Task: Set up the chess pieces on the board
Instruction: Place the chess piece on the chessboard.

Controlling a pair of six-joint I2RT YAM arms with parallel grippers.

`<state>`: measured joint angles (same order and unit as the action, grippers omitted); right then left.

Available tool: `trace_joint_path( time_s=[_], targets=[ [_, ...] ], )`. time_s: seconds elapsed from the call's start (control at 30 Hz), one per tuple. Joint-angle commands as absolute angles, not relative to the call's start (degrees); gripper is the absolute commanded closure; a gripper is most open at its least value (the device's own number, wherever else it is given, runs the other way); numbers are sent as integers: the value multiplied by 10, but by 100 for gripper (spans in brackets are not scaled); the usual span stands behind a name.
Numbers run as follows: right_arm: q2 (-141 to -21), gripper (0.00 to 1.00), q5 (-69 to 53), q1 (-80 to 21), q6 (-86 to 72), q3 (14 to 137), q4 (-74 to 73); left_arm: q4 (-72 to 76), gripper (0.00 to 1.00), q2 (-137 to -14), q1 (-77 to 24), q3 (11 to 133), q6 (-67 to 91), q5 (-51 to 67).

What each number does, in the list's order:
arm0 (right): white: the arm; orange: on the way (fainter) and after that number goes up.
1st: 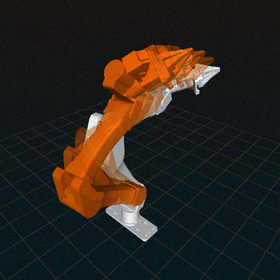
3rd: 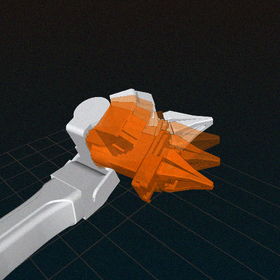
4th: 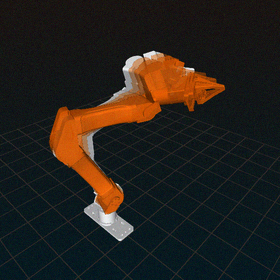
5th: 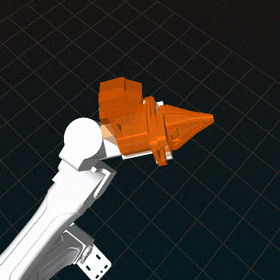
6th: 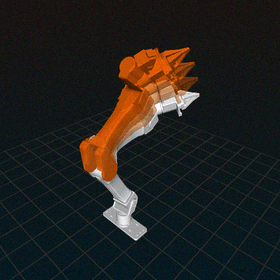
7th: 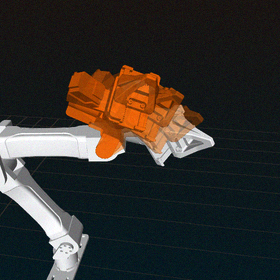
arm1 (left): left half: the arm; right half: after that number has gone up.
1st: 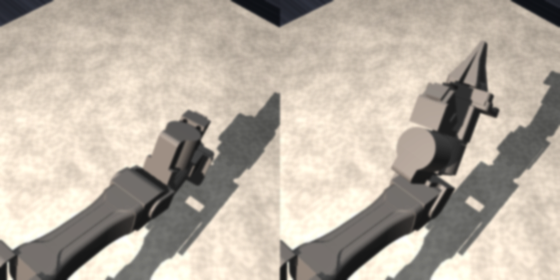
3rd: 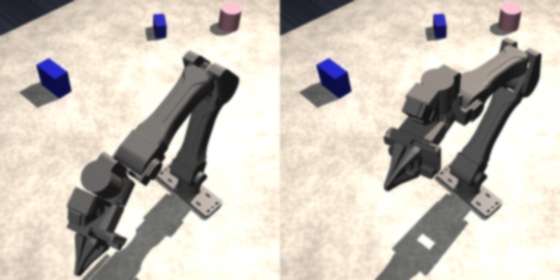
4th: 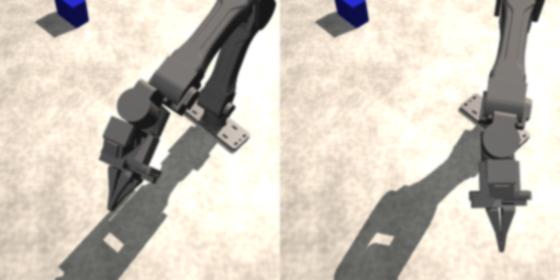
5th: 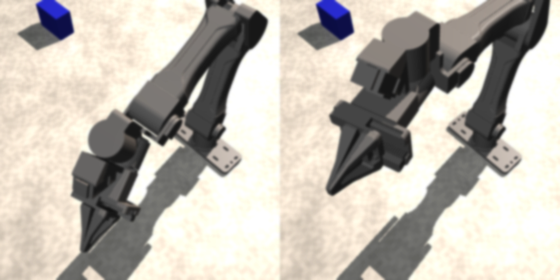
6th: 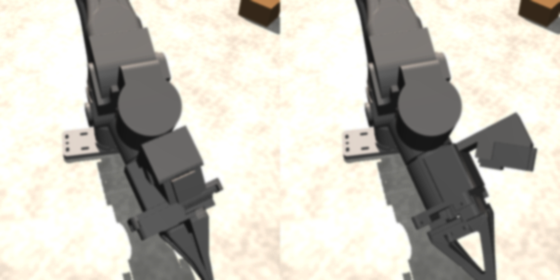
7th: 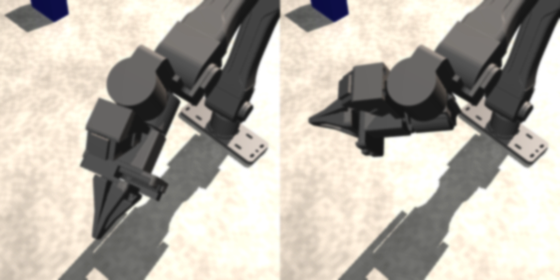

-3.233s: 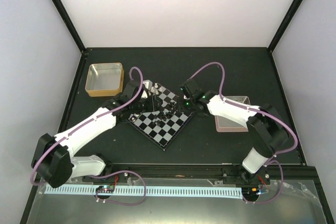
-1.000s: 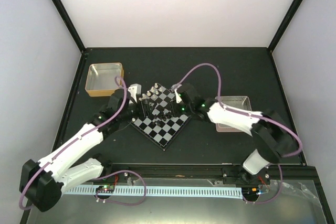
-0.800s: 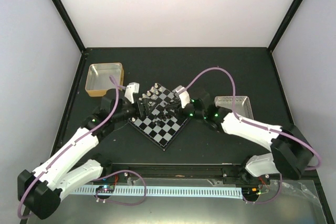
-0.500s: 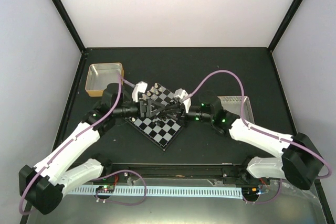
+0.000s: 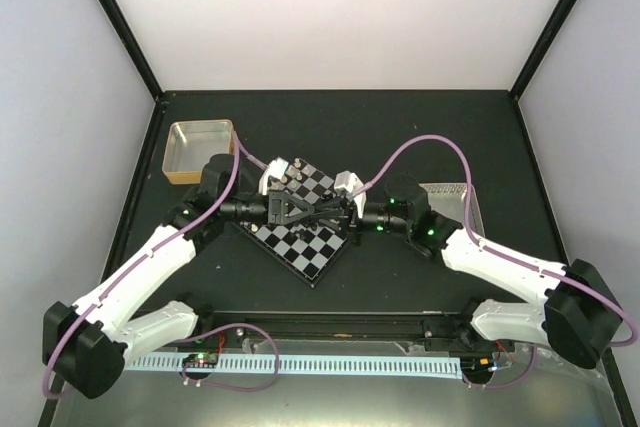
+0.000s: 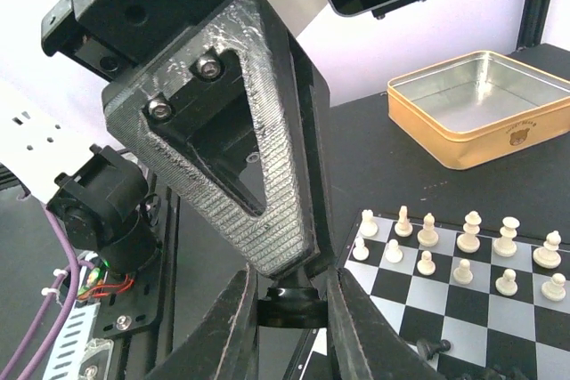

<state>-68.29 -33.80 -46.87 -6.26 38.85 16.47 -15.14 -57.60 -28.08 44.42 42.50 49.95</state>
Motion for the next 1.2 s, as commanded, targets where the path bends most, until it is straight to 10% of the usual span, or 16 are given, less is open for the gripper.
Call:
trace_joint_path(
  time_s=[0.0,0.27,0.77,1.17],
  targets=[
    [-678,83,-350,-473,-51,398,165,-132,93,-577,-278,452,428,531],
    [-654,37,-245,-473,-141,397,101,-180,98,-561,-279,444,360,405],
    [-586,36,75,-471,-347,314,-52,-265,98,-651,-485,449,329,-97],
    [-579,35,169,-459,-417,292,-105,-177,98,-813,-584,447,356,-117]
  ],
)
